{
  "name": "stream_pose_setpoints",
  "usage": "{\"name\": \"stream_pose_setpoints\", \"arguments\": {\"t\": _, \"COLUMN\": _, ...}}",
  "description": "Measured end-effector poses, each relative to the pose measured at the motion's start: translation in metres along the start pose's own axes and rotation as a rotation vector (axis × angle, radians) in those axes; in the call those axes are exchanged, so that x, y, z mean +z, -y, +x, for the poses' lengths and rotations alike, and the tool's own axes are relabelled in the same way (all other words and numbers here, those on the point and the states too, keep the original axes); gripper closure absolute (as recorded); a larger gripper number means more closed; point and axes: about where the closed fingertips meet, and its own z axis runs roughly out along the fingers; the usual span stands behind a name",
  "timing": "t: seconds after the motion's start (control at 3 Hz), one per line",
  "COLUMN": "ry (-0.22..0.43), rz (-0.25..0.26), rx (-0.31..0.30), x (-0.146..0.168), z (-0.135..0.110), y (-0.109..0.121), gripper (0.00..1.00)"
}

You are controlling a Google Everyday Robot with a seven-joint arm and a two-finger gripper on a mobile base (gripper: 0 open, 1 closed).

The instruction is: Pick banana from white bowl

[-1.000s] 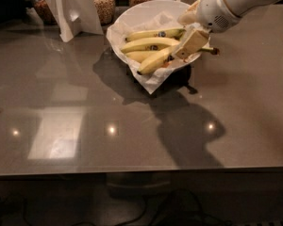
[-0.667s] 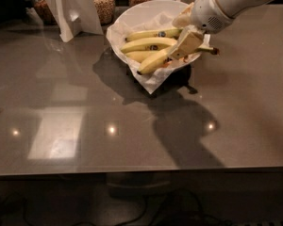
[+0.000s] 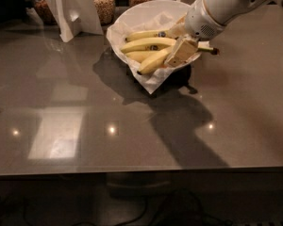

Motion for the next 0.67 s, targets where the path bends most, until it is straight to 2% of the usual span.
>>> {"name": "stream_pose_setpoints", "arguments": {"t": 0.67, "ry": -0.029, "rz": -0.022, "rx": 0.024, "x": 0.0139, "z": 0.0130, "y": 0.0018, "gripper": 0.39}}
